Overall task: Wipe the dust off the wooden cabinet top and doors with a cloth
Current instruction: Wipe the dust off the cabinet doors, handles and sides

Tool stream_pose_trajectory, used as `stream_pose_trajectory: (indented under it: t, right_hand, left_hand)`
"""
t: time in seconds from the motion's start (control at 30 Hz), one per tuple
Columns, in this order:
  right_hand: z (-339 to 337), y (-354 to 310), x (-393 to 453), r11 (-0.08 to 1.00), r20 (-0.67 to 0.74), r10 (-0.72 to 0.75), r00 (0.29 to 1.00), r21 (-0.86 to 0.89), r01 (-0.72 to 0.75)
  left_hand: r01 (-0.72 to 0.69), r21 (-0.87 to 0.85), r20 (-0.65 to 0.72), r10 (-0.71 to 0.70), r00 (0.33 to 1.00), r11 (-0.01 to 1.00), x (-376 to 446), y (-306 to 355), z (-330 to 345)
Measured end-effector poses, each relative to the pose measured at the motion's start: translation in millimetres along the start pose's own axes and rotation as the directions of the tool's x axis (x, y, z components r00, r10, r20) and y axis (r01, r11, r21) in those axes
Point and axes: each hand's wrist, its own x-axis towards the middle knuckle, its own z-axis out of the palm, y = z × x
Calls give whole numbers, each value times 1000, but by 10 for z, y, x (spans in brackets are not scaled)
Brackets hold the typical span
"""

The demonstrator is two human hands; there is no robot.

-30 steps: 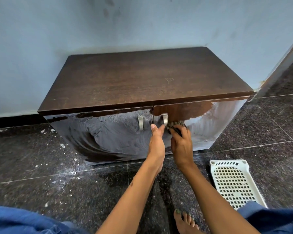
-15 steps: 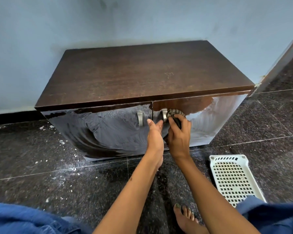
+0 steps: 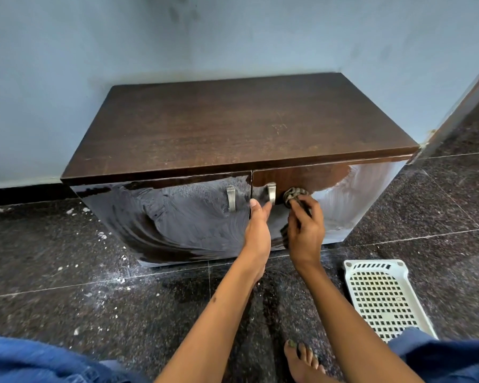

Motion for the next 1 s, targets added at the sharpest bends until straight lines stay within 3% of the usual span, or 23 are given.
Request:
stream_pose_trajectory:
  t: [0.13,0.3,0.47,0.57,0.63,0.8,0.83,0.93,1.0]
  right_hand:
    - [40,-187,130,990,-183,133,974,76,-121]
    - [-30,-178,123,999,-53,-34,998,-19,33]
    - [-92,-181,220,991,-183,127,975,51,-120]
    - [-25,-270,189,999,-115,-35,993,-11,33]
    - [-51,-244,180,998,-92,-64,994,-15,63]
    - [-61,-289,292,977,-268,199,943,131,-168]
    - [-32,-338,279,979,-255,185,949,126,-157]
    - [22,-416,168,998,-78,-51,996,38,54]
    - [5,-423,158,998,-26,-61,998,16,61]
  left_hand:
    - [-27,40,18,27,999,999,-17,1,7]
    - [-32,86,17,31,999,996,-24,-3,-12]
    - [-34,97,28,31,999,995,-36,12,-11]
    - [-27,83,24,25,999,996,-33,4,-13]
    - [-19,91,17,18,1000,996,-27,7,-23]
    - [-23,99,9,22,1000,995,-15,25,-38]
    - [-23,89,2,23,1000,996,-13,19,-35]
    - [-23,25,-12,23,1000,999,2,9,-29]
    - [-17,-11,-12,16,1000,1000,8,13,-24]
